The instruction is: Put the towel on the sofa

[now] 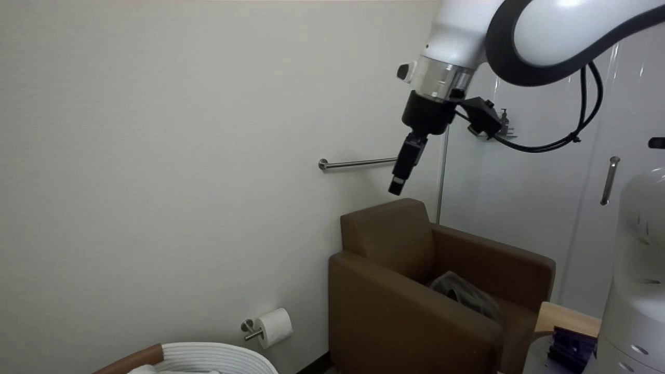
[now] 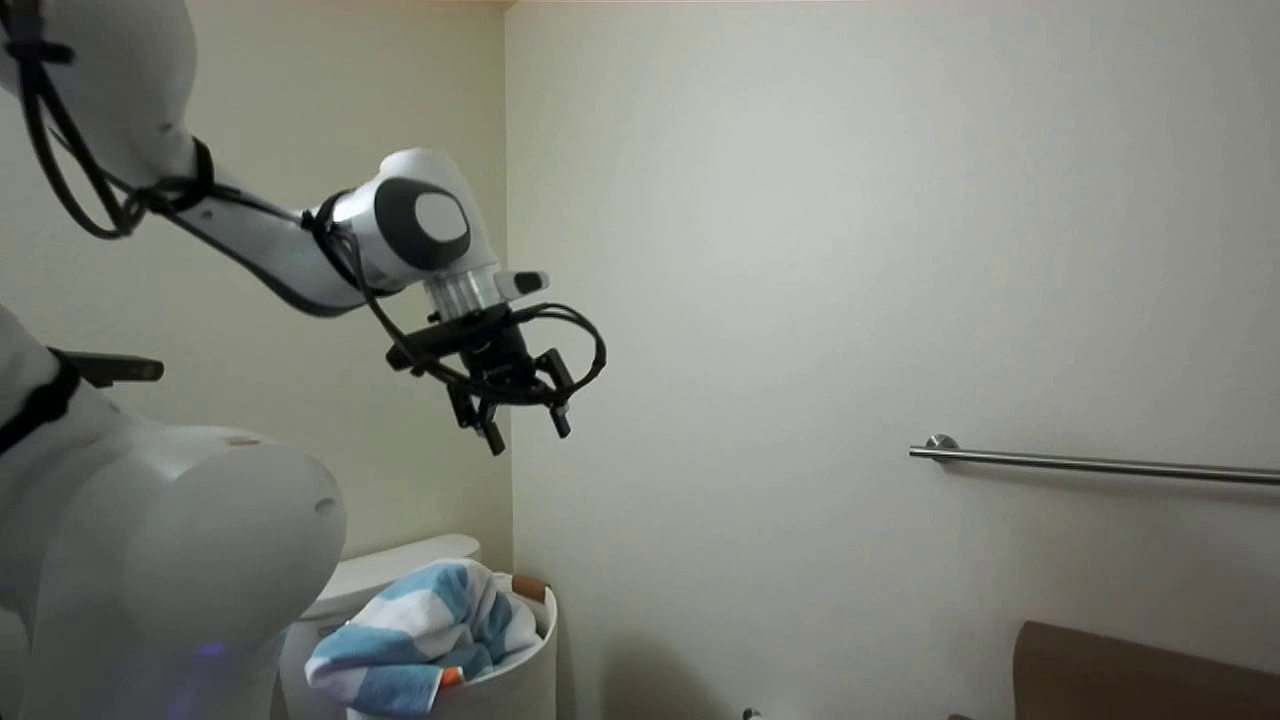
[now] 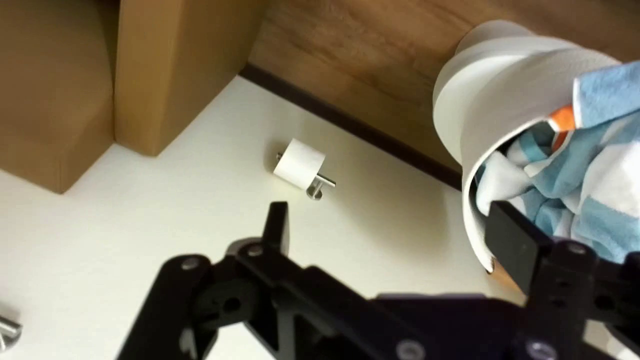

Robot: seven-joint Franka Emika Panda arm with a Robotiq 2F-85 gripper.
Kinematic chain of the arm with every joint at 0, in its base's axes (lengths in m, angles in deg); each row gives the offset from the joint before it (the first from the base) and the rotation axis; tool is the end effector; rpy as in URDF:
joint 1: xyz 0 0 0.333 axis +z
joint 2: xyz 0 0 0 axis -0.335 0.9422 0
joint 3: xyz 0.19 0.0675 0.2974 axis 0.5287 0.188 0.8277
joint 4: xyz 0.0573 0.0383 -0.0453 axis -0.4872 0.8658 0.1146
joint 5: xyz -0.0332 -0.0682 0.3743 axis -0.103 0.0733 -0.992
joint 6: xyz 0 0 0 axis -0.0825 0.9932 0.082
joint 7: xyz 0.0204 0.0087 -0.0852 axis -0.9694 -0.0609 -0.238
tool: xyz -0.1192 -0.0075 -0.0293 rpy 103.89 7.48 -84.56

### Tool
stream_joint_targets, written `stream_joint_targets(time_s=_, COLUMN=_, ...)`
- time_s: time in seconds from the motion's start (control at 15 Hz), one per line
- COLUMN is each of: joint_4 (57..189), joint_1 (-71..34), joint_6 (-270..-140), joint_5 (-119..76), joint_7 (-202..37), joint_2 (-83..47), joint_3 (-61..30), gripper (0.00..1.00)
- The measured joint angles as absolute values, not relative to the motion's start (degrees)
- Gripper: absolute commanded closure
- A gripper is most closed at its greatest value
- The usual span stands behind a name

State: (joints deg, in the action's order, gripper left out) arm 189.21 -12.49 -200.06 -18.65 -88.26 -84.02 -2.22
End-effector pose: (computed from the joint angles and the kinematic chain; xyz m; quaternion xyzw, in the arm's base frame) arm 0.2732 0.0821 0.4986 0.9661 0.1587 0.1834 0.0886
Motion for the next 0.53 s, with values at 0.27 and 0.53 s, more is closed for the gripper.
stream_joint_targets(time_s=0.27, joint_4=184.1, joint_1=-12.2, joint_6=-211.4, joint_5=-18.6, joint_7=-80.2, joint_2=-72.1, joint_3=9.0, gripper=0.00)
stream_joint_targets(time_s=0.53, joint_4=175.6, joint_1=-12.3, joint_6=-218.8, joint_5=-21.0, joint_7=-79.9, joint_2=-57.7, joint_3=14.1, gripper=0.00)
